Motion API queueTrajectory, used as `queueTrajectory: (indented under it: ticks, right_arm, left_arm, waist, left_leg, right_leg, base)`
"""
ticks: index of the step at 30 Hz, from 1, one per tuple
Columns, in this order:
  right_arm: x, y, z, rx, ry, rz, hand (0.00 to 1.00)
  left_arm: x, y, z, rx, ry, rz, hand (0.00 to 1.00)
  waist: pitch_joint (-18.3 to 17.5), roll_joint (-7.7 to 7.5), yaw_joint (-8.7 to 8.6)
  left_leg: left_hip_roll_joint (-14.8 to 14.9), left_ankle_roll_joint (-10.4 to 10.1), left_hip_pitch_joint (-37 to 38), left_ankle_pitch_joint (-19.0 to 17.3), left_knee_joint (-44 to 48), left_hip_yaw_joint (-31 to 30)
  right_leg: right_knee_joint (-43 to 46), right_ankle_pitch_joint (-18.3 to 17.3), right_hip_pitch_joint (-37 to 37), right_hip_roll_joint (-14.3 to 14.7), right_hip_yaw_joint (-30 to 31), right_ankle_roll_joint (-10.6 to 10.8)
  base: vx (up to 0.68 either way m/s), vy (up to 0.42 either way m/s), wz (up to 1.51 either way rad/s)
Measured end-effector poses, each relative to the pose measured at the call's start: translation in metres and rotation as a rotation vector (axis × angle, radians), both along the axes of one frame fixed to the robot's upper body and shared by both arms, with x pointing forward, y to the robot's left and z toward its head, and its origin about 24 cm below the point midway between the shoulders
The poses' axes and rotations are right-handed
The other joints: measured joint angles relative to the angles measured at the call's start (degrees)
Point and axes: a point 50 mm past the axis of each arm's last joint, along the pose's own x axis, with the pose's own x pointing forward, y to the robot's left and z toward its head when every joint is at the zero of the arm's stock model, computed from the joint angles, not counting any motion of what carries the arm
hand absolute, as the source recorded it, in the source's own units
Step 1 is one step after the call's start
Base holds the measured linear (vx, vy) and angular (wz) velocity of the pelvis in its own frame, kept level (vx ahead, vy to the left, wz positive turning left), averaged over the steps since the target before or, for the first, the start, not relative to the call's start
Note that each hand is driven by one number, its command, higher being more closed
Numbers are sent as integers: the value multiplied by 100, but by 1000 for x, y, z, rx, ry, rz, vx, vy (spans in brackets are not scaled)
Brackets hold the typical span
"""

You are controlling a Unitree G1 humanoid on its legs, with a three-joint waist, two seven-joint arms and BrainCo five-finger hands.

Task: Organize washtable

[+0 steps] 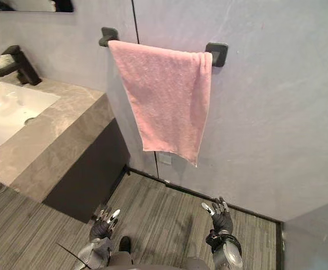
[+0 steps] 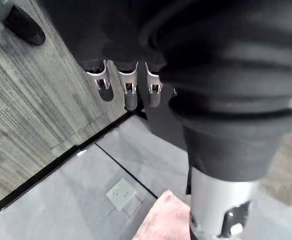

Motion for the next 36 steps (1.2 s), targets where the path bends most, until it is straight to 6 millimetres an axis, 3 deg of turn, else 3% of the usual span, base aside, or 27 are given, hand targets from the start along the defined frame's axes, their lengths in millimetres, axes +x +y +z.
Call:
queueTrajectory:
  ticks: [1,2,3,4,5,6,8,9,10,11,12,13,14,15,16,17,19,21,24,26,28,31,33,36]
  right_arm:
    - [1,-1,1,-3,-3,-2,0]
    - [1,-1,1,-4,-3,-3,0]
    - [3,-2,2,-6,-10,-14,0]
    - [3,-4,2,-9,-10,-28,0]
    - [2,-6,2,-12,-8,-38,0]
    - [-15,-12,-4,1,28,-100,0]
    - [-15,-13,-4,-1,25,-99,0]
    - [-15,-14,-6,3,36,-107,0]
    - [-12,-13,-7,7,35,-107,0]
    - [-15,-15,-9,9,51,-124,0]
    - [-22,-20,-14,13,74,-172,0]
    - [-29,-31,-15,28,79,-281,0]
    - [-29,-40,-14,20,74,-327,0]
    - [-29,-42,-13,22,71,-335,0]
    - [-28,-41,-14,19,77,-331,0]
    - [-28,-39,-14,22,76,-323,0]
    - [-27,-39,-13,20,74,-320,0]
    - [-25,-37,-14,24,77,-313,0]
    - [-21,-23,-15,54,77,-281,0]
    - [-18,-15,-16,62,81,-244,0]
    - [-19,-10,-16,66,85,-218,0]
    - [-22,-11,-14,51,79,-205,0]
    - [-18,-6,-12,43,69,-158,0]
    - [-13,3,-12,30,63,-76,0]
  left_arm:
    - [-1,2,0,-12,3,23,0]
    - [-1,2,-1,-15,6,31,0]
    - [1,6,1,-1,1,36,0]
    - [2,6,1,-1,-3,30,0]
    - [2,4,1,-5,-3,30,0]
    - [15,10,17,11,-89,51,0]
    - [14,12,16,16,-83,64,0]
    - [14,12,16,16,-83,62,0]
    - [14,11,18,11,-93,64,0]
    - [18,8,22,11,-117,46,0]
    - [21,3,26,11,-140,15,0]
    - [27,-1,29,2,-154,6,0]
    - [26,-2,27,-1,-141,19,0]
    - [25,-2,26,0,-135,22,0]
    - [22,3,22,13,-110,22,0]
    - [16,6,20,21,-88,24,0]
    - [14,6,18,20,-75,15,0]
    - [12,4,17,14,-66,8,0]
    - [15,12,19,50,-80,1,0]
    - [19,14,21,69,-94,-22,0]
    - [25,15,25,78,-119,-29,0]
    - [27,15,27,80,-132,-23,0]
    - [25,16,26,80,-127,-21,0]
    - [23,13,25,80,-125,-30,0]
  waist:
    - [39,-20,0]
    - [60,-72,3]
    - [159,-222,-11]
    - [225,-260,-75]
    - [224,-272,-132]
    - [140,-258,-344]
    - [193,-115,-298]
    - [179,14,-259]
    - [188,46,-157]
    - [199,36,-196]
    - [68,-210,-389]
    - [-65,-52,-653]
    - [5,51,-560]
    - [29,131,-541]
    - [58,69,-545]
    - [33,27,-607]
    - [52,73,-640]
    - [45,165,-607]
    - [92,163,-619]
    - [125,196,-622]
    - [165,266,-654]
    - [209,254,-649]
    - [240,239,-654]
    - [268,192,-693]
  left_leg:
    - [25,416,-17,-346,-74,113]
    - [46,511,-31,-613,-99,203]
    - [84,381,-245,-763,346,511]
    - [-6,307,-494,-714,1287,825]
    - [-21,338,-548,-733,1670,959]
    - [-271,718,-99,-949,1861,2471]
    - [-139,475,417,-1276,1815,2848]
    - [-216,416,529,-1294,1505,2974]
    - [-470,442,448,-1087,1266,2941]
    - [-698,495,377,-809,1000,2761]
    - [-1146,558,419,-98,48,2301]
    - [-875,971,298,-804,868,3261]
    - [-723,406,523,-966,630,3807]
    - [-790,488,587,-937,340,3902]
    - [-970,424,610,-737,-41,3781]
    - [-1044,440,739,-766,-266,3924]
    - [-995,434,715,-727,-324,4346]
    - [-1258,726,792,-453,-767,4351]
    - [-1411,773,740,-427,-917,4322]
    - [-1456,795,737,-441,-983,4191]
    - [-1517,761,736,-464,-1082,3831]
    - [-1719,759,803,-469,-1159,3348]
    - [-1804,759,887,-461,-1146,3120]
    - [-1823,758,993,-453,-1027,2736]
  right_leg:
    - [-29,58,34,24,-150,-119]
    - [-144,120,68,-31,-204,-212]
    - [-378,277,122,-129,-415,-332]
    - [-494,337,181,-269,-674,-364]
    - [-529,347,203,-321,-796,-366]
    - [-1338,602,666,-714,-2157,-275]
    - [-1417,663,864,-725,-2365,-233]
    - [-1352,644,854,-736,-2401,-210]
    - [-1276,633,845,-778,-2646,-203]
    - [-1323,609,846,-881,-2878,-183]
    - [-1533,588,818,-1105,-3393,-194]
    - [-1618,786,844,-1256,-4301,-93]
    - [-1547,826,857,-1208,-4478,-91]
    - [-1489,826,854,-1206,-4537,-92]
    - [-1437,853,867,-1307,-4565,-132]
    - [-1428,854,881,-1399,-4650,-129]
    - [-1373,874,862,-1483,-4770,-97]
    - [-1356,1017,747,-1570,-4532,-32]
    - [-1349,1231,566,-1647,-4162,32]
    - [-1259,1354,419,-1646,-3776,-60]
    - [-969,1239,172,-1409,-2327,-76]
    - [-621,941,25,-1130,-971,249]
    - [-528,852,-16,-1002,-562,332]
    - [-635,778,-50,-549,69,315]
  base:
    - [-60,-127,66]
    - [-70,-105,68]
    - [-49,-45,86]
    - [-57,-62,95]
    - [-79,-30,351]
    - [-47,31,338]
    - [-43,77,205]
    - [-84,74,66]
    - [-93,55,89]
    - [-113,-20,175]
    - [-68,-13,302]
    - [-20,5,319]
    - [34,74,246]
    - [-9,121,150]
    - [-55,115,129]
    - [-4,77,137]
    - [13,47,78]
    - [-68,193,14]
    - [-31,213,0]
    - [-10,166,17]
    - [-5,118,67]
    - [-1,47,103]
    - [4,-9,73]
    - [16,-34,65]
